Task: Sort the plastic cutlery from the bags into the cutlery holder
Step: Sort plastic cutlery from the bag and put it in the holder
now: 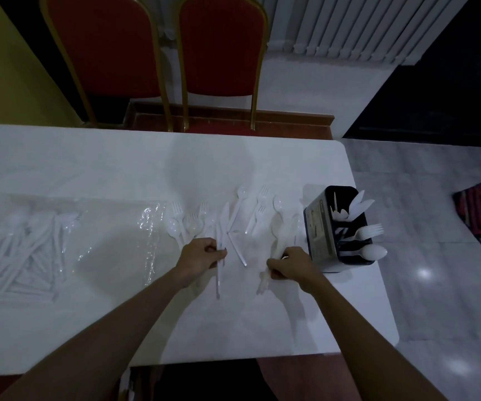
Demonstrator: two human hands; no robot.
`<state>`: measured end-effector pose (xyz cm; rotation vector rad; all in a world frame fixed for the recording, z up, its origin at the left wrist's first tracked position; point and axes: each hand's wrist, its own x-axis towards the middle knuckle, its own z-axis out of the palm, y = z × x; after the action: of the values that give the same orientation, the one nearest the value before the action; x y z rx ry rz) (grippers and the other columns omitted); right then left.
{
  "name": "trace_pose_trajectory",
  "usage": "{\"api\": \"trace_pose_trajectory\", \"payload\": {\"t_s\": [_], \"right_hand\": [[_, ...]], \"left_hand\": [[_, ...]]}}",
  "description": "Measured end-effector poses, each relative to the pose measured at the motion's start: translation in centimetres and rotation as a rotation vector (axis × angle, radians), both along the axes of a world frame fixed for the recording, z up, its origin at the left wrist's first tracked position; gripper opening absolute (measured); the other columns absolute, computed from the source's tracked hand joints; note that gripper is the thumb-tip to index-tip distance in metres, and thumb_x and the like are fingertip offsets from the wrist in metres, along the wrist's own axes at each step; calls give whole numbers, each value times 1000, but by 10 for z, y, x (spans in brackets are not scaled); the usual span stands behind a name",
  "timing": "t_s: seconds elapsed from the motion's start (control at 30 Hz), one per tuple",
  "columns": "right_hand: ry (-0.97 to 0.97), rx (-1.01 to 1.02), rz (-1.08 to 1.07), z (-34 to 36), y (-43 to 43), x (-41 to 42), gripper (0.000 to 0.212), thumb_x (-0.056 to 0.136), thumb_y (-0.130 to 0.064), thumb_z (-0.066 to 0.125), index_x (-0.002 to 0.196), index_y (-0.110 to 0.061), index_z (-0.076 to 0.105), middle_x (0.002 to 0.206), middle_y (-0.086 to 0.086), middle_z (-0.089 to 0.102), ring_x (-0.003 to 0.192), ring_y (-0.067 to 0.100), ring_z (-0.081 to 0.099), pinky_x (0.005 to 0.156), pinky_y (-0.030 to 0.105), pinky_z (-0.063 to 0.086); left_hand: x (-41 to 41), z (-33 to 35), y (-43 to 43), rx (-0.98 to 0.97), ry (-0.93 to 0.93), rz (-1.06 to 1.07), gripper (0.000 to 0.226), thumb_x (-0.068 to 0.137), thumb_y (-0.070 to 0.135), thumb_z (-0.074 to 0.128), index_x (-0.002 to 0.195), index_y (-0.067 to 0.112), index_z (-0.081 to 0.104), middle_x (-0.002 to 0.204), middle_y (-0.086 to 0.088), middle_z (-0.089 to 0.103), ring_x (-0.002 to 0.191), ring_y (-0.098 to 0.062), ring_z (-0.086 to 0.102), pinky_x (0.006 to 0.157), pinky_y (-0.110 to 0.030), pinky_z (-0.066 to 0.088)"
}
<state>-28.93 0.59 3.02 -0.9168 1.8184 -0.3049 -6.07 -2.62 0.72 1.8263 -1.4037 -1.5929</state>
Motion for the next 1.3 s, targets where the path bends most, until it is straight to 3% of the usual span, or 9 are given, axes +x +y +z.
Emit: {"api": "trace_pose_trajectory", "payload": {"t_s": [0.1, 0.2, 0.27, 0.43, 0.6, 0.8, 1.0, 1.17, 1.3], "right_hand": [[-105, -143, 10, 38, 0, -11, 9, 79, -4, 73, 85, -3, 67, 81, 13, 72, 76, 25, 73, 76, 40, 61], [-149, -365, -90, 86, -6, -34, 9, 80, 1, 71, 75, -5, 68, 70, 3, 73, 73, 17, 72, 68, 26, 60], [0, -509, -127, 118, -14, -60, 15, 82, -7, 73, 71, -16, 66, 62, -10, 70, 64, 2, 68, 59, 16, 55], [343, -696, -139, 137, -31, -137, 5, 83, -21, 71, 80, -17, 71, 73, -2, 73, 69, 8, 69, 70, 29, 55], [470, -553, -70, 104, -42, -162, 23, 80, -25, 71, 73, -3, 70, 69, 8, 71, 66, 19, 67, 61, 30, 52], [418, -454, -34, 70, -55, -166, 22, 73, -20, 78, 79, -6, 62, 72, 7, 64, 65, 16, 61, 48, 16, 42], [419, -426, 84, 73, -64, -173, 17, 71, -15, 74, 75, -4, 62, 73, 12, 66, 71, 27, 66, 61, 40, 58], [388, -366, 177, 76, -59, -169, 23, 78, -15, 71, 65, -15, 52, 71, 7, 60, 71, 24, 61, 55, 30, 47], [366, -342, 229, 81, -62, -175, 22, 71, -16, 78, 84, -3, 67, 85, 10, 70, 78, 22, 65, 58, 25, 49]], "left_hand": [[-15, 18, -17, -25, 95, 1, 25, 78, 18, 75, 74, -2, 62, 69, -8, 59, 71, -18, 64, 86, -38, 57], [-51, 50, -39, -97, 290, 72, 24, 79, 14, 75, 82, -7, 64, 77, -13, 64, 78, -19, 65, 87, -36, 57], [-84, 75, -55, -153, 401, 116, 16, 81, 10, 72, 92, -2, 70, 86, -16, 69, 84, -21, 67, 85, -31, 57], [-162, 107, -80, -256, 487, 157, 17, 83, 11, 70, 99, 5, 71, 98, -11, 72, 92, -20, 69, 85, -30, 57], [-213, 91, -75, -257, 375, 49, 11, 82, 15, 71, 93, 11, 73, 90, -8, 74, 84, -17, 70, 86, -35, 58], [-237, 80, -60, -412, 47, -200, 12, 83, 16, 68, 92, 9, 74, 85, -6, 72, 76, -13, 62, 56, -7, 39], [-242, 90, -64, -541, -72, -466, 11, 88, 11, 59, 83, 7, 68, 78, -6, 68, 72, -18, 59, 65, -26, 41], [-241, 86, -67, -522, -200, -608, 14, 90, 13, 56, 86, 3, 65, 84, -14, 68, 78, -28, 63, 65, -29, 44], [-237, 100, -71, -566, -147, -663, 24, 83, 13, 65, 106, 6, 64, 99, -7, 70, 89, -20, 64, 73, -23, 47]]}}
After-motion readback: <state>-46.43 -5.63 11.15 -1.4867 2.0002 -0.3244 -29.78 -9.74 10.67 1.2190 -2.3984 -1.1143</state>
